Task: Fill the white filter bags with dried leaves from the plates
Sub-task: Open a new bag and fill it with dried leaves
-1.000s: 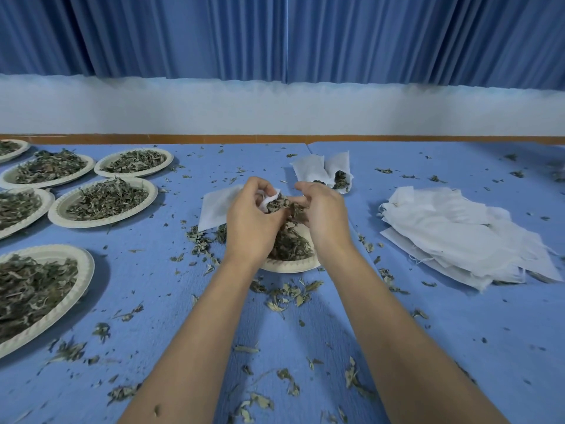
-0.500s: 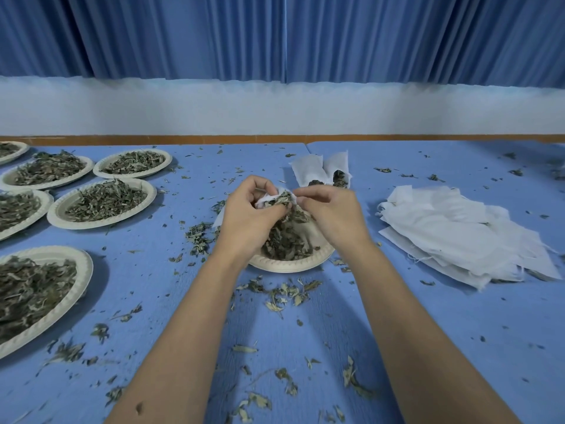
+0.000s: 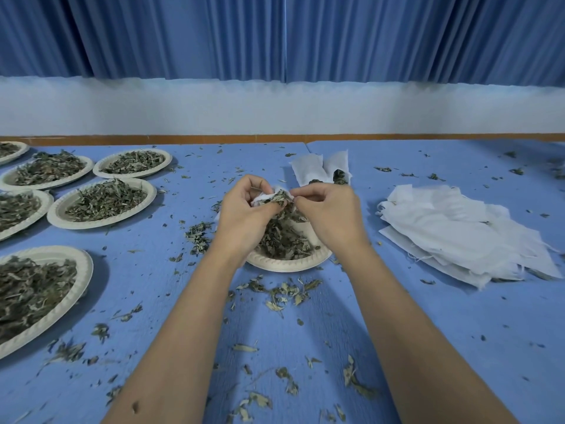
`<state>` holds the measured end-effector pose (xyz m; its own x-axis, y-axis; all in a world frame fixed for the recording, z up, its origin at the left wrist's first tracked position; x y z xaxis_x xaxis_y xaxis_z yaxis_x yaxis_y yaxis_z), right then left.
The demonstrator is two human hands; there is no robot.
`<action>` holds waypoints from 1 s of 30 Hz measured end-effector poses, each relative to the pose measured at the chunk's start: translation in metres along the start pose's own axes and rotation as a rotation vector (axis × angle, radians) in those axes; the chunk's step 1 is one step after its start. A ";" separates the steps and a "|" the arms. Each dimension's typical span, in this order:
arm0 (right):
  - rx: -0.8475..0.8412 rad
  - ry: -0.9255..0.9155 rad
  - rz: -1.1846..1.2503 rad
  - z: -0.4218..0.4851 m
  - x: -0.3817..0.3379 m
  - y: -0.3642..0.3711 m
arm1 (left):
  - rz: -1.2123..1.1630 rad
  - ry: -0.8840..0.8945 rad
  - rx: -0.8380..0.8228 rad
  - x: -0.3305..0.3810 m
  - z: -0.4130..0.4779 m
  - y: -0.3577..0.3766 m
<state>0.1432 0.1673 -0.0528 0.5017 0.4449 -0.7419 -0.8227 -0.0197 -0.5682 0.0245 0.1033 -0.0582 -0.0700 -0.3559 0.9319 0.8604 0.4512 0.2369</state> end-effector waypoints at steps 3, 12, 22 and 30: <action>-0.016 0.082 0.066 0.000 -0.002 -0.001 | 0.078 0.034 0.148 -0.001 0.002 0.001; -0.229 0.116 0.208 -0.005 -0.006 0.007 | 0.313 0.163 0.387 -0.005 -0.001 -0.001; -0.098 0.280 0.445 0.001 0.000 0.003 | 0.248 -0.042 0.096 -0.006 0.003 0.000; -0.005 0.091 0.088 -0.002 0.002 0.007 | 0.211 -0.029 0.119 -0.006 0.004 -0.001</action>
<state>0.1388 0.1665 -0.0594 0.4496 0.3585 -0.8181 -0.8636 -0.0593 -0.5006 0.0218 0.1087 -0.0627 0.0893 -0.2211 0.9712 0.7920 0.6070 0.0653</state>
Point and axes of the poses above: each hand's wrist, its own z-axis towards the middle knuckle, its own y-axis out of the palm, x = y × z, the point moved 1 cm from there along z, towards the middle knuckle, and after that the axes turned 15 degrees about -z, right-handed, at the moved point
